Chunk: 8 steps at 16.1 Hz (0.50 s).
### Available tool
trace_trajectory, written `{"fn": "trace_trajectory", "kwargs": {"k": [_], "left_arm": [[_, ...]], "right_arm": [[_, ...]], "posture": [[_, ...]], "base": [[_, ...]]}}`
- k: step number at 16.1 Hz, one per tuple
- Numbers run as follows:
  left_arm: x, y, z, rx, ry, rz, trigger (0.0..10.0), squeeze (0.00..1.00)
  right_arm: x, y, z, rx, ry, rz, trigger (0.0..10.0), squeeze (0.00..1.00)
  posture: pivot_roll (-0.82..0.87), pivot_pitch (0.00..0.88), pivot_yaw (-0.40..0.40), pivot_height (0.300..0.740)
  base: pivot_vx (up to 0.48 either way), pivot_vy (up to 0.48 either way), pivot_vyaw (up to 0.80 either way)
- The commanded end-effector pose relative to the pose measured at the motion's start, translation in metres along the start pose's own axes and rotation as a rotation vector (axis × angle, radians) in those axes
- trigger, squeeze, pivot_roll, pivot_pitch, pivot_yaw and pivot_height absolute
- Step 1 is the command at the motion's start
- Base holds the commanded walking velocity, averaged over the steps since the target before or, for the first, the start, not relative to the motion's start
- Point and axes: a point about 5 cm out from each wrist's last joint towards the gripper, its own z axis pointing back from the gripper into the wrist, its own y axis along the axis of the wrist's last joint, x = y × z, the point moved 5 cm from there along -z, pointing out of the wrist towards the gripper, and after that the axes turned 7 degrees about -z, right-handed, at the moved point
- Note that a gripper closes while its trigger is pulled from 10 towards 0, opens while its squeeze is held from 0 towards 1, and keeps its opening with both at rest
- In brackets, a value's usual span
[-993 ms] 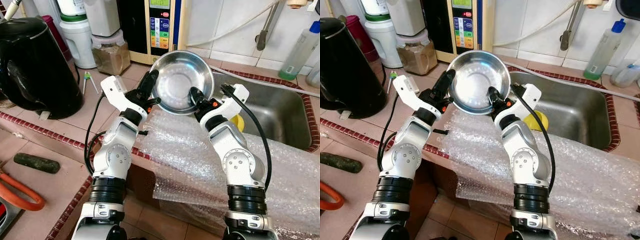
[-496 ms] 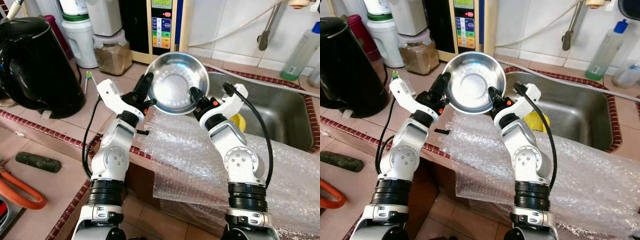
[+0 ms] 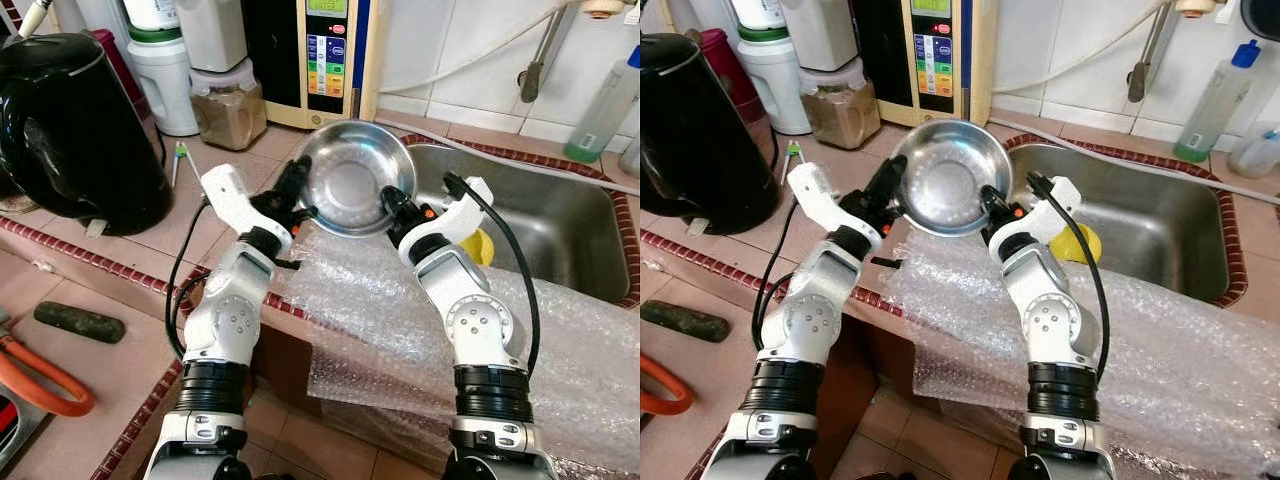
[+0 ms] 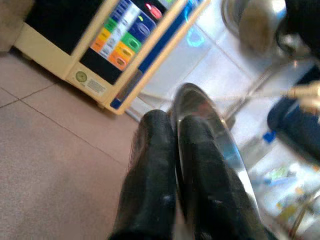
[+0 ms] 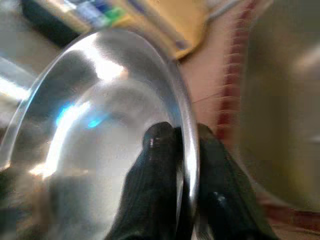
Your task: Kitchen organization
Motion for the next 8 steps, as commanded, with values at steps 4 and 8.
{"fn": "trace_trajectory", "kwargs": {"k": [4,8], "left_arm": [[0.015,-0.011,0.002,-0.079,-0.091,-0.102,10.0,1.00],[0.008,-0.038,0.015,-0.232,-0.157,-0.354,10.0,1.00]], "right_arm": [[0.058,0.043,0.013,0.236,-0.316,0.067,0.0,0.00],[0.102,0.057,0.027,0.311,-0.529,0.084,0.0,0.00]], "posture": [[0.01,0.063,0.071,0.740],[0.01,0.060,0.079,0.740]], "base": [[0.000,0.000,0.00],[0.000,0.000,0.00]]}}
